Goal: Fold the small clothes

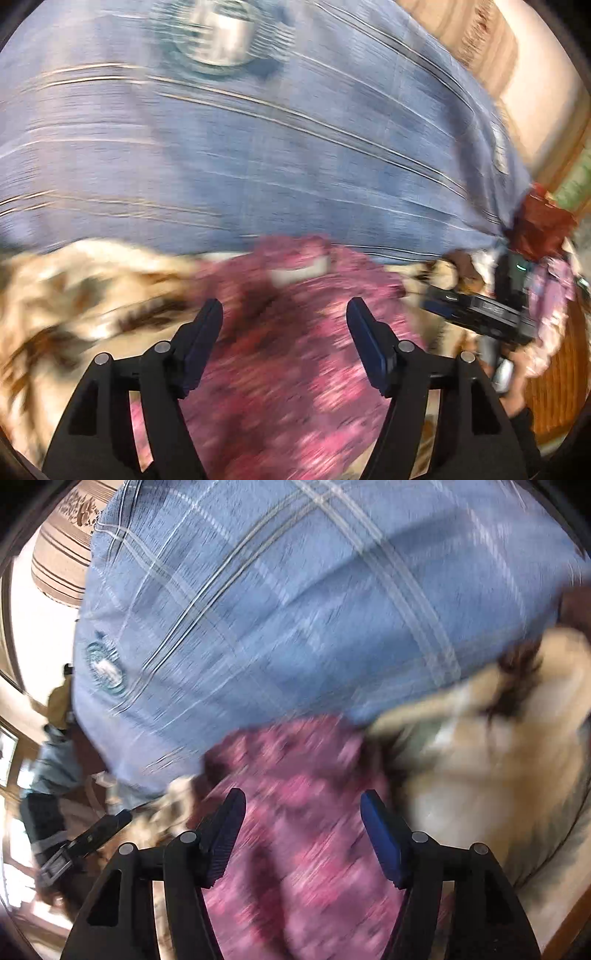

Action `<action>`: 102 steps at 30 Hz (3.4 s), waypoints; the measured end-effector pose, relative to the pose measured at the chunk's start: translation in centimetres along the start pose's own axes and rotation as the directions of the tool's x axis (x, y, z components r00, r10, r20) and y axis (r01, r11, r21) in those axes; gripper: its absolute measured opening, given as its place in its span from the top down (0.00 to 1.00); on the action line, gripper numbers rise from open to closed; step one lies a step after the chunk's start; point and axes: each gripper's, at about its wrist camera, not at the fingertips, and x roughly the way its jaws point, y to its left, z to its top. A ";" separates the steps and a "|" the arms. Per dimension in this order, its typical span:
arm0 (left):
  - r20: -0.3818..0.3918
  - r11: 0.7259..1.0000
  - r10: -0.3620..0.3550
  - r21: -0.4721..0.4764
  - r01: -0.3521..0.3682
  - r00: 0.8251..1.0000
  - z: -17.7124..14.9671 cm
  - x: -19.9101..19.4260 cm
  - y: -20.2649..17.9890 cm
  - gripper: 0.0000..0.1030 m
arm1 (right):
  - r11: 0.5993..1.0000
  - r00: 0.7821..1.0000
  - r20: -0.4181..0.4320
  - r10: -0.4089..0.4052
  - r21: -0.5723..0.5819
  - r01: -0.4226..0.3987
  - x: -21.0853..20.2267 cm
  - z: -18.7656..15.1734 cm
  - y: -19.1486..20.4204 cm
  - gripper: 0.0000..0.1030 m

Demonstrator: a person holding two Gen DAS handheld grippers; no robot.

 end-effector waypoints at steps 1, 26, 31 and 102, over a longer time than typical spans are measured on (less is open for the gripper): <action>-0.008 0.999 0.031 -0.040 -0.032 0.999 -0.9 -0.6 1.1 0.32 | 1.000 1.000 0.008 0.003 0.007 -0.003 -0.4 -0.7 0.2 0.35; -0.166 0.898 -0.069 -0.439 -0.010 0.984 -10.7 3.3 14.5 0.42 | 0.974 0.971 -0.237 0.031 -0.209 -0.082 13.2 -11.9 15.1 0.50; -0.114 0.917 -0.054 -0.399 0.004 0.992 -10.1 3.5 12.3 0.74 | 0.989 0.970 -0.243 0.020 -0.137 -0.055 13.5 -12.5 11.4 0.60; 0.007 0.961 0.070 -0.270 -0.066 0.998 -1.0 1.9 11.1 0.43 | 0.980 0.990 0.063 0.130 -0.162 -0.118 4.9 -2.8 13.1 0.39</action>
